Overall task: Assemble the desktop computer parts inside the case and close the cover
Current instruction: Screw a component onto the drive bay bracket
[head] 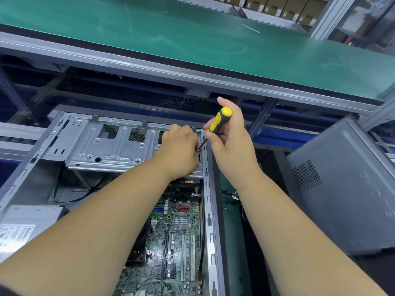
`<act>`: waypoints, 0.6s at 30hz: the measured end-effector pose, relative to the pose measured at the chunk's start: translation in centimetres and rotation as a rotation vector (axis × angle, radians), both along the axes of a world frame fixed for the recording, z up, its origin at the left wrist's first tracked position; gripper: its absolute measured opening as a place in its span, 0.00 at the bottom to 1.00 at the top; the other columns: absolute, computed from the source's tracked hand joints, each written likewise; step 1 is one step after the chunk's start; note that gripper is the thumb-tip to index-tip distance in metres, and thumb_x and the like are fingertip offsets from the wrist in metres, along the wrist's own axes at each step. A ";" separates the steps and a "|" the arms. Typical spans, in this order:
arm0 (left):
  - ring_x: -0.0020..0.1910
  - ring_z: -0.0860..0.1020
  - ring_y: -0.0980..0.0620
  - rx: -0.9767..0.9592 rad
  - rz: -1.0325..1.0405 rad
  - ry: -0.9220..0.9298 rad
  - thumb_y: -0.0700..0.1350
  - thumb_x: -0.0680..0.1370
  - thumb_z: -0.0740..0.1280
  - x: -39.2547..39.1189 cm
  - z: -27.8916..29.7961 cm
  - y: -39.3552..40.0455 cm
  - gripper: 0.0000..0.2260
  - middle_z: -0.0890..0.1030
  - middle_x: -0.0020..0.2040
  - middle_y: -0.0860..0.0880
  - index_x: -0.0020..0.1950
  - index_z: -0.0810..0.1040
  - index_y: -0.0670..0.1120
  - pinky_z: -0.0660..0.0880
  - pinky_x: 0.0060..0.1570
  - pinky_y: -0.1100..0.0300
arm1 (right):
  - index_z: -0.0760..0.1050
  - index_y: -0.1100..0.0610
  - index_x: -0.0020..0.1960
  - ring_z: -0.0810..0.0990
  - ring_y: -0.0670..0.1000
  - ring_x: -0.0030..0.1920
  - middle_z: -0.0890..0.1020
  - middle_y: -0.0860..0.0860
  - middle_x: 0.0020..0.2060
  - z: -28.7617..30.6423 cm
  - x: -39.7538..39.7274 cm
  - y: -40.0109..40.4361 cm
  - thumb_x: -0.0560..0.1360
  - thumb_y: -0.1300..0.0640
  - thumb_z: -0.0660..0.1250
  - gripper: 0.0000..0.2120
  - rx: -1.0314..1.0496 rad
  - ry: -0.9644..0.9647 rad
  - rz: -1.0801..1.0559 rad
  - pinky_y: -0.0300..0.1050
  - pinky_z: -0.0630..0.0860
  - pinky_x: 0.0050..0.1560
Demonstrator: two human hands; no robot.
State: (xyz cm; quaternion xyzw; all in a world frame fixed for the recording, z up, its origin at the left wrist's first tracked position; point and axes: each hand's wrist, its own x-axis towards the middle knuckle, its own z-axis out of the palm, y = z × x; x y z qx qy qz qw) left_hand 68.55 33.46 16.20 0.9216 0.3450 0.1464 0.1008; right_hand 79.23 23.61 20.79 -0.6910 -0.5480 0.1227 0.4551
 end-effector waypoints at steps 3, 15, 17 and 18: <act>0.51 0.64 0.48 0.001 0.001 0.019 0.49 0.75 0.64 0.0 0.0 0.0 0.06 0.65 0.46 0.53 0.41 0.68 0.55 0.58 0.45 0.55 | 0.57 0.42 0.75 0.80 0.44 0.54 0.79 0.42 0.49 0.4 0.1 0.0 0.78 0.65 0.66 0.33 0.010 -0.016 0.014 0.51 0.79 0.60; 0.56 0.66 0.46 -0.081 -0.020 -0.004 0.47 0.76 0.63 -0.3 0.4 -0.1 0.04 0.67 0.49 0.53 0.43 0.70 0.55 0.59 0.49 0.55 | 0.57 0.43 0.75 0.80 0.46 0.54 0.80 0.44 0.51 1.1 -0.1 -0.1 0.78 0.64 0.66 0.32 -0.050 -0.011 0.037 0.53 0.78 0.62; 0.56 0.65 0.46 -0.085 -0.024 -0.013 0.47 0.76 0.64 -0.3 0.4 -0.1 0.04 0.67 0.49 0.53 0.43 0.70 0.55 0.59 0.49 0.55 | 0.58 0.43 0.75 0.81 0.46 0.54 0.80 0.44 0.51 0.9 -0.2 -0.2 0.78 0.64 0.66 0.32 -0.044 -0.014 0.035 0.53 0.78 0.62; 0.56 0.65 0.47 -0.086 -0.025 -0.015 0.48 0.76 0.64 -0.3 0.4 -0.1 0.04 0.67 0.49 0.53 0.43 0.70 0.55 0.59 0.49 0.55 | 0.58 0.42 0.74 0.81 0.46 0.54 0.80 0.43 0.51 0.8 -0.2 -0.2 0.78 0.64 0.66 0.32 -0.042 -0.017 0.035 0.53 0.78 0.62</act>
